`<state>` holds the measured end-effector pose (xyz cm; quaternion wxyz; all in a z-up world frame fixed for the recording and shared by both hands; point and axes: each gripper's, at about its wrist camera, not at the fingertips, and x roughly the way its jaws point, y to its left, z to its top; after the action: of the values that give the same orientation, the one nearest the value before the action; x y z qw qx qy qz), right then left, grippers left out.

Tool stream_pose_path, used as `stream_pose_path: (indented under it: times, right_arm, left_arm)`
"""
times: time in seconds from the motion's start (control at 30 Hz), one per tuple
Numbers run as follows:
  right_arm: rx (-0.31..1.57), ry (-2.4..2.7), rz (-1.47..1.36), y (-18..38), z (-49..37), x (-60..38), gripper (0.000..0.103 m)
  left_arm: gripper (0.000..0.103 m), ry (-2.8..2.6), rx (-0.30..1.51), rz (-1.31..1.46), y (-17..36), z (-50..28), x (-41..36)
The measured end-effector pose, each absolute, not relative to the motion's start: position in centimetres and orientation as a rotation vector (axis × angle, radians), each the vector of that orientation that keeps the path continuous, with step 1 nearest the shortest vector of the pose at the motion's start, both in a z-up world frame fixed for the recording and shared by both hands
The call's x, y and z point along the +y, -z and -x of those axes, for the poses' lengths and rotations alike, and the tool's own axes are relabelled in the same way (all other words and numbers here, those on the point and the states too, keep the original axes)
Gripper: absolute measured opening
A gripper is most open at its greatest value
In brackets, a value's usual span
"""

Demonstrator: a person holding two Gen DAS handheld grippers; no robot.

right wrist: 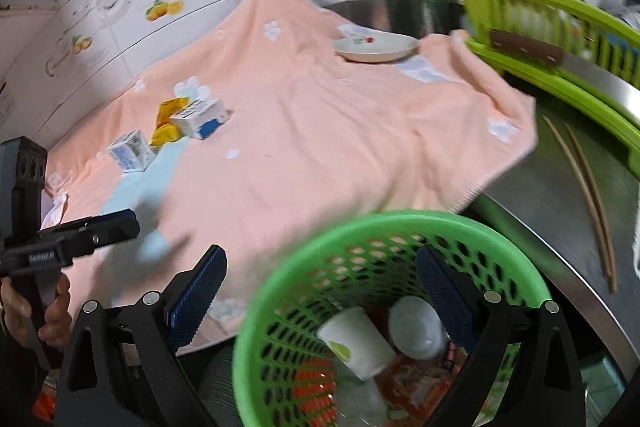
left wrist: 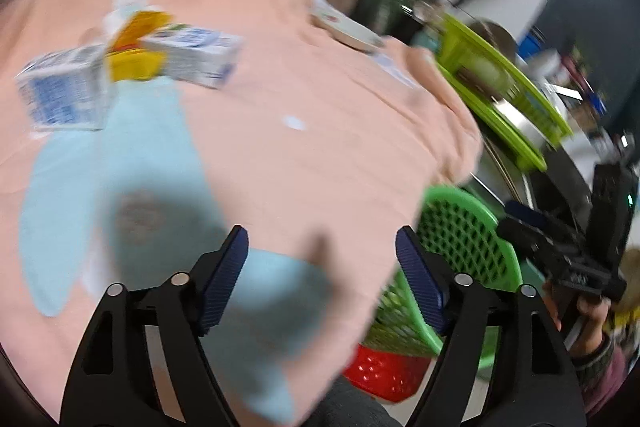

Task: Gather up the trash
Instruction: 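Grasp the white milk carton on the towel with the left tool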

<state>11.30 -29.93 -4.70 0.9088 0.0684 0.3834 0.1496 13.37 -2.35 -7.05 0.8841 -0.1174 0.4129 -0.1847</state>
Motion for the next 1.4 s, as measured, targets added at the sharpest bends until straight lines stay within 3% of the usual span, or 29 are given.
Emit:
stream_pose_path:
  times: [0.7,1.4]
  right_arm:
    - [0.785,-0.574,0.063,3.3,-20.1,-17.6,0.092]
    - [0.810,-0.646,0.100,5.0,-23.0,-15.4,0.092]
  left_arm:
    - [0.087,-0.055,0.819,0.571,3.4,-20.2,13.2]
    - [0.087,-0.298,0.964,0.811,7.7,-28.4,16.6]
